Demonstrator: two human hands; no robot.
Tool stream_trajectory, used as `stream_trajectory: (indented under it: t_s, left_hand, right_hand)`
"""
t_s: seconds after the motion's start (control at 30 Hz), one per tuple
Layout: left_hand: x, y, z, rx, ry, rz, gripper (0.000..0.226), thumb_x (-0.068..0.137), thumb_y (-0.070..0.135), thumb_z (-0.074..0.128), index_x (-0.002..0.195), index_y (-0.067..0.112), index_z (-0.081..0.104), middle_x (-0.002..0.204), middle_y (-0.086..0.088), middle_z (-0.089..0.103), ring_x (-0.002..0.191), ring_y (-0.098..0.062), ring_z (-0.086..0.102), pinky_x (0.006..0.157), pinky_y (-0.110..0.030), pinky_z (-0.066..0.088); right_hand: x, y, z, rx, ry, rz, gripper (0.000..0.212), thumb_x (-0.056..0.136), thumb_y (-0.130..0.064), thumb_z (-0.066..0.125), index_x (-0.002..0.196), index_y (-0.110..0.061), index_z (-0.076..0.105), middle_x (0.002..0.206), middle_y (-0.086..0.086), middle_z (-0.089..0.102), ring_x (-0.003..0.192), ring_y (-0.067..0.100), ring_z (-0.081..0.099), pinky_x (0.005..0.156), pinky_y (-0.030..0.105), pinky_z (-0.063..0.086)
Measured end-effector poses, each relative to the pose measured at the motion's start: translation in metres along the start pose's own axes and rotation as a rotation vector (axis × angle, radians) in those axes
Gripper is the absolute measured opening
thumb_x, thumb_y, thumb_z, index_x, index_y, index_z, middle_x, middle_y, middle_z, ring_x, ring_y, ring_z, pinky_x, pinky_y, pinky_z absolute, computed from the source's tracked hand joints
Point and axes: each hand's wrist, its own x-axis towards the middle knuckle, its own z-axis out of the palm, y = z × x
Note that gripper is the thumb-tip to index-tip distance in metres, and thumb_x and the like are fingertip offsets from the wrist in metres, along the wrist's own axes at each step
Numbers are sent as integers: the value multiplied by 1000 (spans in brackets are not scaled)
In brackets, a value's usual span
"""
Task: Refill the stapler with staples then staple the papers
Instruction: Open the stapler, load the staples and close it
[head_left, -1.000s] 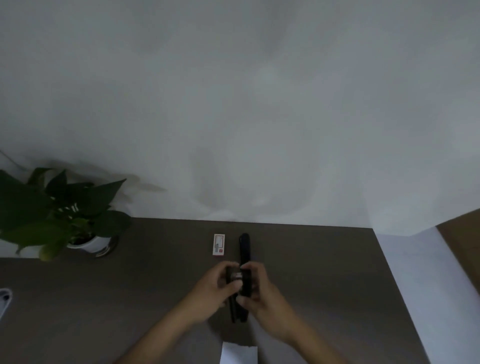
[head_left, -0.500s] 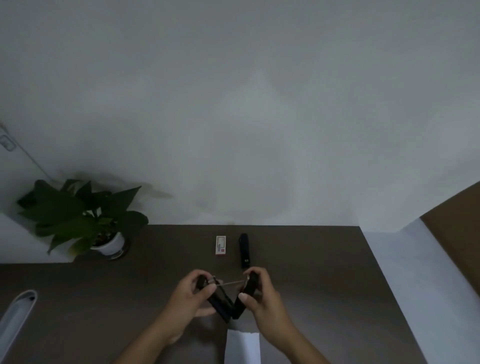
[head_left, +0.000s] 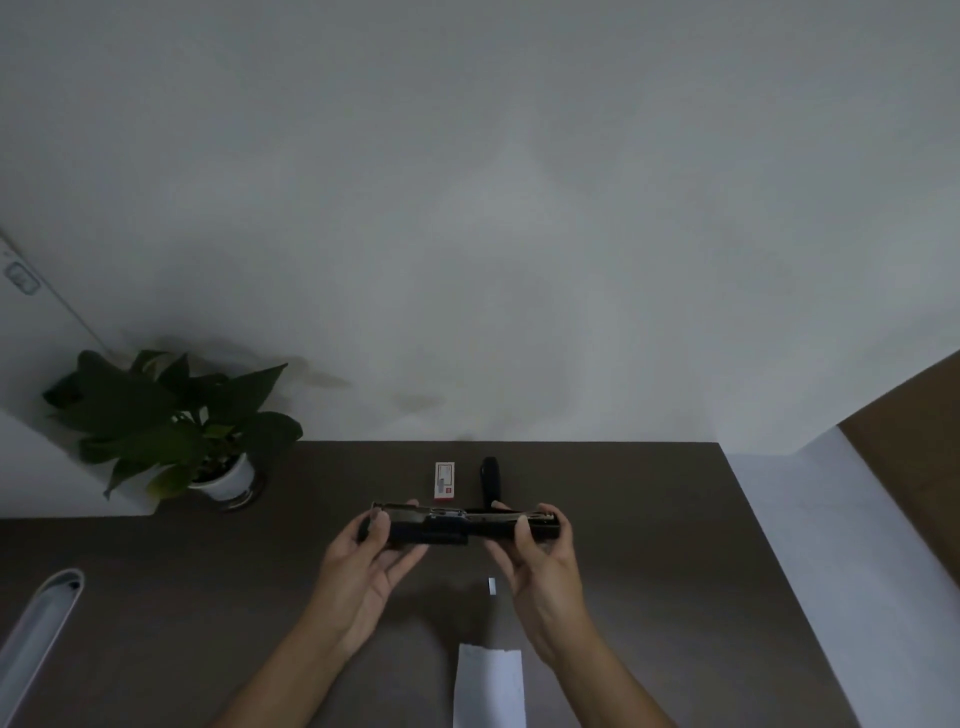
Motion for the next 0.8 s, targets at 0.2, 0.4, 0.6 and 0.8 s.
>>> stream_trajectory:
  t_s: [0.2,0.4,0.6,0.8]
  left_hand:
    - [4,3,-9,-3,56,-11,22,103,9,48,121,-1,57,124,-21,73,108,-35,74,81,-42,65]
    - [15,13,-31,29,157,46,16,103,8,47,113,1,58,121,-17,75,103,-31,76,81,-42,65]
    - [29,10,-58,67,216,58,12,102,8,48,103,4,59,123,-18,74,105,-33,75,79,-42,65]
    - [35,5,-70,126,261,49,15,103,9,47,114,5,57,130,-20,69,110,-34,73,87,-45,62]
  right_hand:
    - [20,8,-14,-145,12,50,32,96,-35,53,122,-16,51,120,19,67,114,39,65,92,47,56]
    - [57,43,-82,-1044,103,47,19,101,-20,53,120,-18,56,110,8,67,102,27,68,83,36,58]
    - [85,82,-107,-1632,-68,291,31,90,-42,66,119,-30,62,115,-4,68,102,13,63,89,27,49]
    - [102,108,-96,-1671,-1,224,38,86,-48,68,113,-23,60,116,-2,52,100,18,60,88,31,49]
